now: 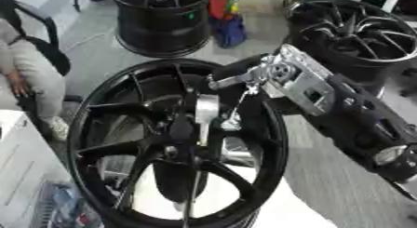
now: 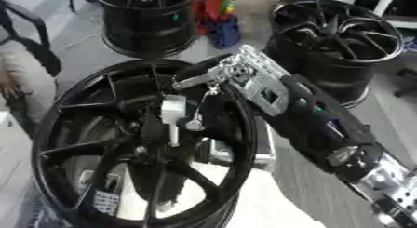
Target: Pull the pin out of the wheel hub.
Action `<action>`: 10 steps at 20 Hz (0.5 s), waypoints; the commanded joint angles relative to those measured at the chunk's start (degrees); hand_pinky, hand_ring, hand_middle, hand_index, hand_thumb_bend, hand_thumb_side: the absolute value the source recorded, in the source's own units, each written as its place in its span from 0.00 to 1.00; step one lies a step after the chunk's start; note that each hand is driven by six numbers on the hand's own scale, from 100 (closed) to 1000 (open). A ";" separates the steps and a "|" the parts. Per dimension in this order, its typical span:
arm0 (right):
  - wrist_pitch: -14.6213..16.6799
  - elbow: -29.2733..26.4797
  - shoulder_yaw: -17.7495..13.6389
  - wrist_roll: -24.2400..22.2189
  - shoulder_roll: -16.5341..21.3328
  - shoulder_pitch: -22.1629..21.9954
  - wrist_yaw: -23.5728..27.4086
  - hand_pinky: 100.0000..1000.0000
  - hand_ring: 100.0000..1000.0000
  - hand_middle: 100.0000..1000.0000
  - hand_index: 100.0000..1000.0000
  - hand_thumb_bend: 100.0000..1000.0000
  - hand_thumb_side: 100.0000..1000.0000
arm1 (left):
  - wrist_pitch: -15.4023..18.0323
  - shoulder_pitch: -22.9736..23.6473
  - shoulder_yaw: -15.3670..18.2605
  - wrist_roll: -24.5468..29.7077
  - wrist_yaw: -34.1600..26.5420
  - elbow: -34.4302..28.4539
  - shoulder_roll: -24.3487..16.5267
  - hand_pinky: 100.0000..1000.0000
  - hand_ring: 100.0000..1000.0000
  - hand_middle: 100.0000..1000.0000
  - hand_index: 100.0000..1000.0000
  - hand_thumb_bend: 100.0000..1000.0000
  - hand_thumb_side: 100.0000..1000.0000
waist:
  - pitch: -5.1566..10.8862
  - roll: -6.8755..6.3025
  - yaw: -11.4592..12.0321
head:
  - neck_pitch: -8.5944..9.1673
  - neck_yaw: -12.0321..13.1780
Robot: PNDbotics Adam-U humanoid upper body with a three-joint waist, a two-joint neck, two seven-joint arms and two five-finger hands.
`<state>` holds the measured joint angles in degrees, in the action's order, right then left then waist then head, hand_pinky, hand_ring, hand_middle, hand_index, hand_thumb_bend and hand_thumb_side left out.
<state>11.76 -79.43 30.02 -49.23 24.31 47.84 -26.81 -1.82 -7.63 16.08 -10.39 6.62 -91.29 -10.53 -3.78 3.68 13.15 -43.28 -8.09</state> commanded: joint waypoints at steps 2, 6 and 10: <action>0.87 0.41 -0.86 1.04 0.82 0.78 -1.49 0.62 0.64 0.72 0.81 0.00 0.03 | 0.02 -0.66 0.04 0.07 0.30 -0.63 -1.07 0.53 0.53 0.63 0.72 0.55 0.16 | 0.60 -0.27 0.03 | 0.10 -0.03; 0.83 -0.53 -1.22 3.35 1.35 1.07 -0.79 0.43 0.45 0.56 0.67 0.00 0.00 | -0.01 -0.67 0.05 0.04 0.31 -0.57 -1.08 0.53 0.53 0.63 0.72 0.55 0.16 | 0.62 -0.23 -0.05 | 0.08 -0.01; 0.45 -2.68 -1.58 5.16 2.41 1.78 0.06 0.35 0.37 0.51 0.62 0.00 0.00 | 0.00 -0.68 0.08 0.02 0.30 -0.55 -1.13 0.53 0.53 0.63 0.72 0.55 0.16 | 0.70 -0.21 -0.09 | 0.09 0.06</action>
<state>12.34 -80.51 30.00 -44.78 24.26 48.02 -27.17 -1.83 -7.64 16.08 -10.39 6.62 -91.05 -10.53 -3.75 3.82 13.20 -43.28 -8.05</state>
